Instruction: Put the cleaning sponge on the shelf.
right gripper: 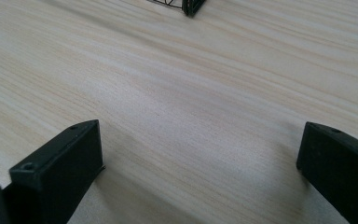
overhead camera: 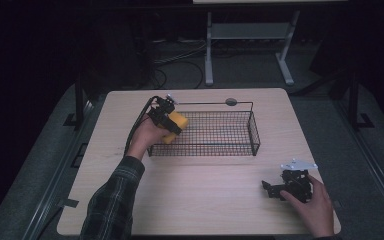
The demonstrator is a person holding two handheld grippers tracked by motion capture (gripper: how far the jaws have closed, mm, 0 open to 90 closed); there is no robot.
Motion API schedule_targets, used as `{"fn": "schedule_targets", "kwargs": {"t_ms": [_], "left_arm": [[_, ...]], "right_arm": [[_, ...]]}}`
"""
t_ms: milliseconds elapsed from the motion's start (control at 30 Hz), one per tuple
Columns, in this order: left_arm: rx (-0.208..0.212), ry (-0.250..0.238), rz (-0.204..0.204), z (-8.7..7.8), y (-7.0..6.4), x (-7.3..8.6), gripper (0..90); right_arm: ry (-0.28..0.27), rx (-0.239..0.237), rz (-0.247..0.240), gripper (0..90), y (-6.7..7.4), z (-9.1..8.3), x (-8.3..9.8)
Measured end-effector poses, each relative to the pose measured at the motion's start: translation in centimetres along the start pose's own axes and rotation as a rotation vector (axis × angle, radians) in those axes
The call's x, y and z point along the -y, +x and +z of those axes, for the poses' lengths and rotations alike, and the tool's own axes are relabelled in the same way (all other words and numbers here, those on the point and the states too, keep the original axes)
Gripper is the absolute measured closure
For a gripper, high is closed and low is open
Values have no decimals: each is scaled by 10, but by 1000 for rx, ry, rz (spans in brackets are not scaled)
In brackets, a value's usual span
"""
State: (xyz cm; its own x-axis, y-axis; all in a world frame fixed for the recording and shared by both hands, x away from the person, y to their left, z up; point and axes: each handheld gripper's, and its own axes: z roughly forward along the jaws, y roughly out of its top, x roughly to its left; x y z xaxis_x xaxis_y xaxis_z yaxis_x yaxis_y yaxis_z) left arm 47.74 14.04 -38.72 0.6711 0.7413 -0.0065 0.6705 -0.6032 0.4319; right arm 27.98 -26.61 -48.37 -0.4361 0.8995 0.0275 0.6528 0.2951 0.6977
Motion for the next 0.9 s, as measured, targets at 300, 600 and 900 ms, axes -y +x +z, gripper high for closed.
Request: {"fn": "schedule_targets", "kwargs": {"t_ms": [300,600,900], "left_arm": [[11,29,-10,9,3,5,225],[9,56,0,12,2,6,223],[17,57,1,13,2,7,195]], "right_arm": [[0,0,0,0,0,0,0],[0,0,0,0,0,0,0],[0,0,0,0,0,0,0]]}}
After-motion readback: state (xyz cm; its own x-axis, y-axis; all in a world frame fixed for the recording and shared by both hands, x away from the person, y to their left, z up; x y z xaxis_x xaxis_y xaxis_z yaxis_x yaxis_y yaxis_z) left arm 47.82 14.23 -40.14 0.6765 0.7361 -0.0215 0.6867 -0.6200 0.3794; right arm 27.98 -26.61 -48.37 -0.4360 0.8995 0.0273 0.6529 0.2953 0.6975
